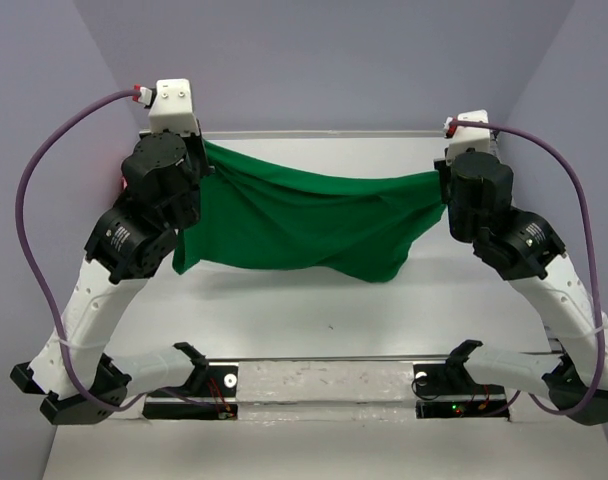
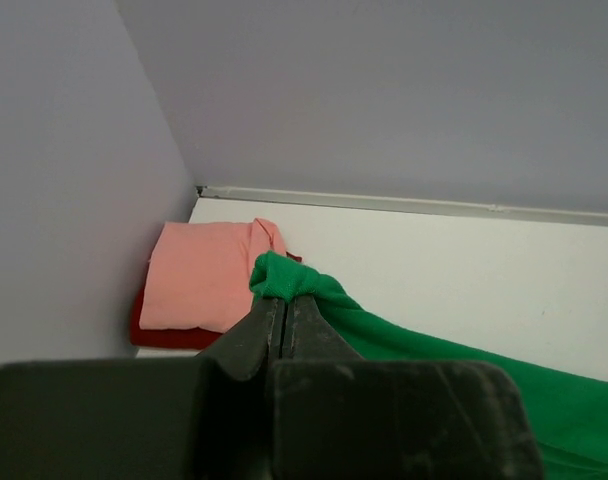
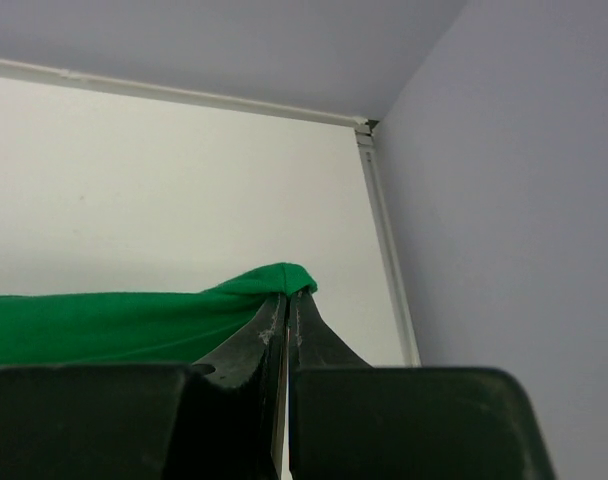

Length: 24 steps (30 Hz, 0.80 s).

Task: Fold and stack the t-shirts
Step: Flatten the tshirt out

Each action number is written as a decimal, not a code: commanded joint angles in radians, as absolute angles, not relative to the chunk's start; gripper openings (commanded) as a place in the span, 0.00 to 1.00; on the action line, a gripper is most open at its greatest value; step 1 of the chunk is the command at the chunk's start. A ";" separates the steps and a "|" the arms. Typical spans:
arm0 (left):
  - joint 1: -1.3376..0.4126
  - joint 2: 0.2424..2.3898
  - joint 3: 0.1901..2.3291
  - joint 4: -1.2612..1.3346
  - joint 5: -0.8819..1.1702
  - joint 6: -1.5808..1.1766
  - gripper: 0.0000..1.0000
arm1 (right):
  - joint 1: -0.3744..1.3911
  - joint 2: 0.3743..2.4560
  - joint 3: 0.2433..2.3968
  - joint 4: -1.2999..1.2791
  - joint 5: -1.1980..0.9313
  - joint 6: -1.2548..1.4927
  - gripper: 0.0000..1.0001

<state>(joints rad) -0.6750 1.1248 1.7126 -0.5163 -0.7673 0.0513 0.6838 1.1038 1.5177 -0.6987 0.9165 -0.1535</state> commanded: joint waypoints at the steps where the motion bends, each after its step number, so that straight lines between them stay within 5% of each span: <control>1: -0.680 1.141 1.710 -0.459 -0.753 0.057 0.00 | 0.652 1.066 1.566 -0.745 0.751 -0.035 0.00; 15: -0.675 1.152 1.698 -0.486 -0.747 0.029 0.00 | 0.606 1.028 1.506 -0.813 0.169 -0.003 0.00; 24: -0.567 1.195 1.674 -0.503 -0.605 -0.035 0.00 | 0.606 1.026 1.490 -0.802 0.547 -0.012 0.00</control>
